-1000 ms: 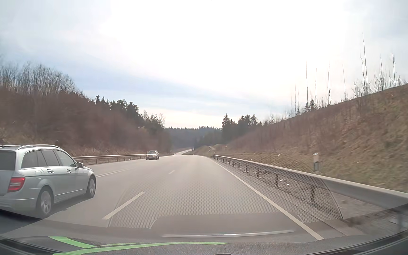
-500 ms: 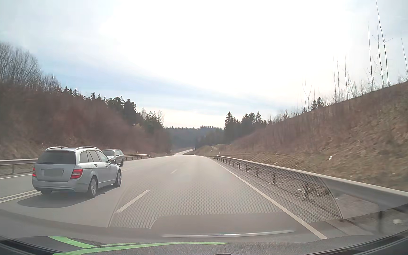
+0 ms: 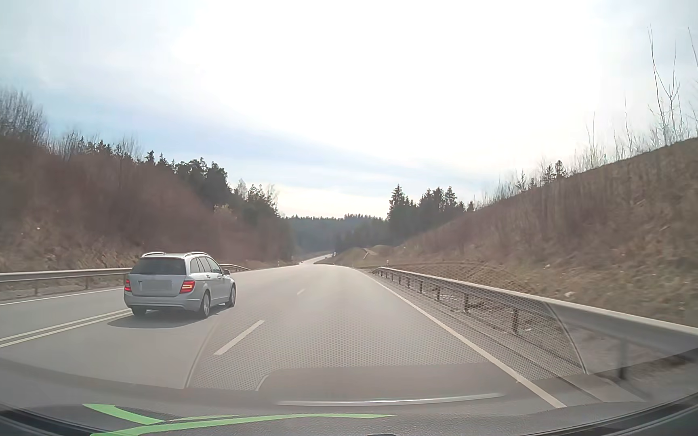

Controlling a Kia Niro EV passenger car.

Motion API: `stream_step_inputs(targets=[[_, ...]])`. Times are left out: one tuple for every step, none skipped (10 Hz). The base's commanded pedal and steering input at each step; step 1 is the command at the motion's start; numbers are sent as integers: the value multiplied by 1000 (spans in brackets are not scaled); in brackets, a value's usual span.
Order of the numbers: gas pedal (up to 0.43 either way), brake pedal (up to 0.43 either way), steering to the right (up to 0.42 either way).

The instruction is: Follow the waypoints while adhering to traffic rules and regulations

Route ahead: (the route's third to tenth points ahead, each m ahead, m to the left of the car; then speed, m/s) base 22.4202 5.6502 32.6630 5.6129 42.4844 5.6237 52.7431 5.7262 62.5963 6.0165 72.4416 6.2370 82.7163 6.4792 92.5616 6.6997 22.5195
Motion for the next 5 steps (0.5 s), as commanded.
stream_step_inputs(targets=[[87,0,0],[98,0,0],[98,0,0],[110,0,0],[110,0,0]])
